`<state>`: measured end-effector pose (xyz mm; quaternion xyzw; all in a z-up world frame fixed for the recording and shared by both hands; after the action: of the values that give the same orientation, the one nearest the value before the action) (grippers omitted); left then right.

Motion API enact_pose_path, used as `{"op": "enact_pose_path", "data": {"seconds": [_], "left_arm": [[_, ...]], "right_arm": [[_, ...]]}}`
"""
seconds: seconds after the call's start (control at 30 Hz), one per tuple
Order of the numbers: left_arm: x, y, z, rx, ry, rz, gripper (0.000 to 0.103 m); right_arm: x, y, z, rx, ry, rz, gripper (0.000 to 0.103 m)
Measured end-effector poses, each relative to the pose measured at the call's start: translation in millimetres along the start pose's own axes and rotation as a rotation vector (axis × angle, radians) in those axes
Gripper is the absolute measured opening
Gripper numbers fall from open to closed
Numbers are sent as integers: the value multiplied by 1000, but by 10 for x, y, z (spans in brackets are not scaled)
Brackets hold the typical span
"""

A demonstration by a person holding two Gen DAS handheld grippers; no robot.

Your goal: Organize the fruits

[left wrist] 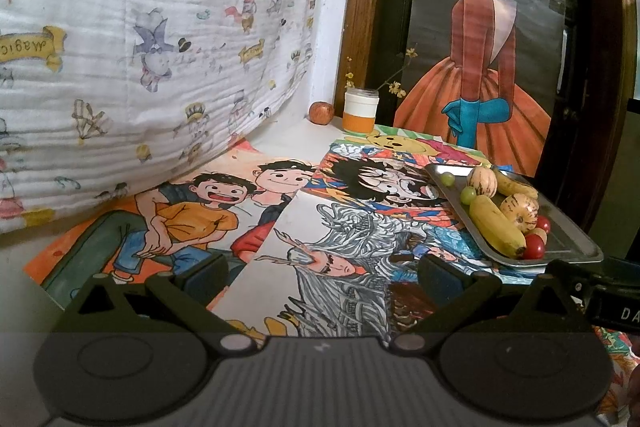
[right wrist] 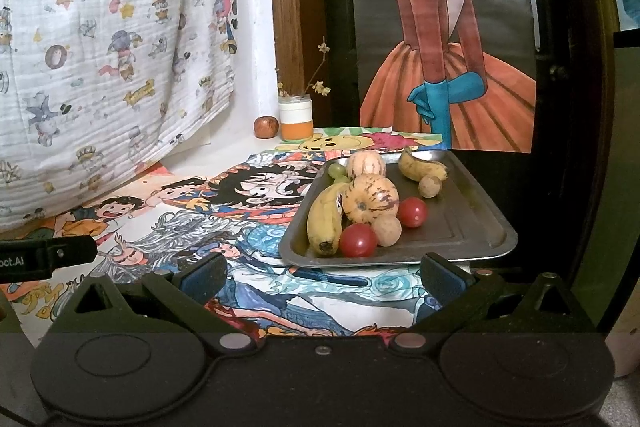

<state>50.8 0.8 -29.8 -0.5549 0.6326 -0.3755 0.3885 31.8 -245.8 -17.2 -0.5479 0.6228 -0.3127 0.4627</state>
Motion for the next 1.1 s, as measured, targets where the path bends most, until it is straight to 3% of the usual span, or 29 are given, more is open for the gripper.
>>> {"op": "enact_pose_path", "data": {"seconds": [1.1], "left_arm": [[-17,-6,-32,-2,-23,0,103]], "right_arm": [[-12,-12,-26,5,2,-1,102]]}}
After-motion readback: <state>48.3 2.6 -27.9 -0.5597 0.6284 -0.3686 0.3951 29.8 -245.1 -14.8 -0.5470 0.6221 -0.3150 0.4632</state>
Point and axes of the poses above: each gripper's, at about its wrist camera, not at the fingertips, and z roughly the way its jaws point, x to its right, y to its underside, the point moved 6 cm from there along z, roughly the way its jaws point, and after that the axes turned 11 degrees about z, right-handed, at the moved point
